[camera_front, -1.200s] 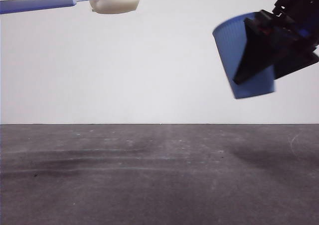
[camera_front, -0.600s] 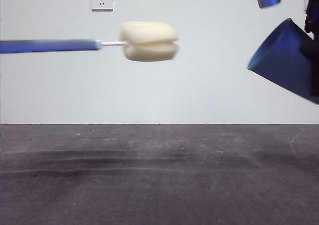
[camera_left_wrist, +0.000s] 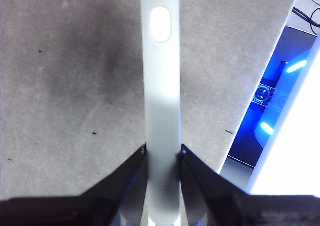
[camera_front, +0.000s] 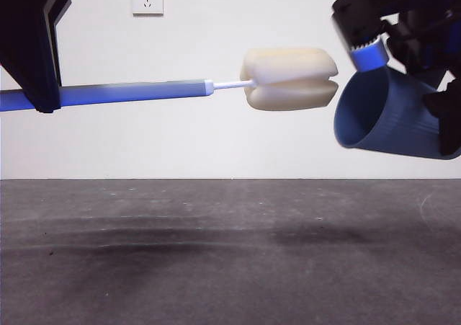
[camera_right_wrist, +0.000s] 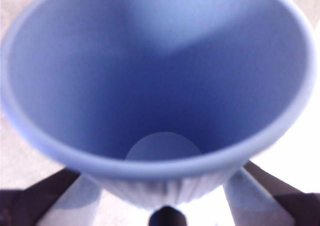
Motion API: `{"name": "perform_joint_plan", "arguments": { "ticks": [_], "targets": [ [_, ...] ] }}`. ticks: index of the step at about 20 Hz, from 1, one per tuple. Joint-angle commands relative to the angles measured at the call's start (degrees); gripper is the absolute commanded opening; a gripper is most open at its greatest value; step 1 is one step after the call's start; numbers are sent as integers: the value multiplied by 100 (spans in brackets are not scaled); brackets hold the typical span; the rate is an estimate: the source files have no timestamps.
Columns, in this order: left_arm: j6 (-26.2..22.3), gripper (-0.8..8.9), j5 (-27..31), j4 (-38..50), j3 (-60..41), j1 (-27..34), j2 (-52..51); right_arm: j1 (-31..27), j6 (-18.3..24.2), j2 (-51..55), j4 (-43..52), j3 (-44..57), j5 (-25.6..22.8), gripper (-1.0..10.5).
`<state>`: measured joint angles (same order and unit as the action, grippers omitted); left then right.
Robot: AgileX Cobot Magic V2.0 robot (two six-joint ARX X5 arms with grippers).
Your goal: Pick up the cup brush,pick up the cup,insert the brush into the cup,clean the cup,put the cup brush back,put the cup back to the fixed position on the table
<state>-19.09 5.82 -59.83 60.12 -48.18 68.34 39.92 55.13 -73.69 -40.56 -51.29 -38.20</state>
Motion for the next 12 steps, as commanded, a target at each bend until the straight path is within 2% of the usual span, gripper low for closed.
{"name": "perform_joint_plan", "arguments": {
  "ticks": [1,5,8,12],
  "targets": [
    [-20,-9,-26,7,-4,-17,20,153,101,-133,188,-50,-168,-13],
    [-22,-9,-68,-46,-4,-22,295,411,348,-225,481,-87,-433,-13],
    [70,-9,-197,258,-4,-22,507,601,570,-236,496,-85,-448,-13],
    [177,-9,-498,452,-4,-46,608,879,1012,-413,654,-87,-693,-13]
  ]
}}
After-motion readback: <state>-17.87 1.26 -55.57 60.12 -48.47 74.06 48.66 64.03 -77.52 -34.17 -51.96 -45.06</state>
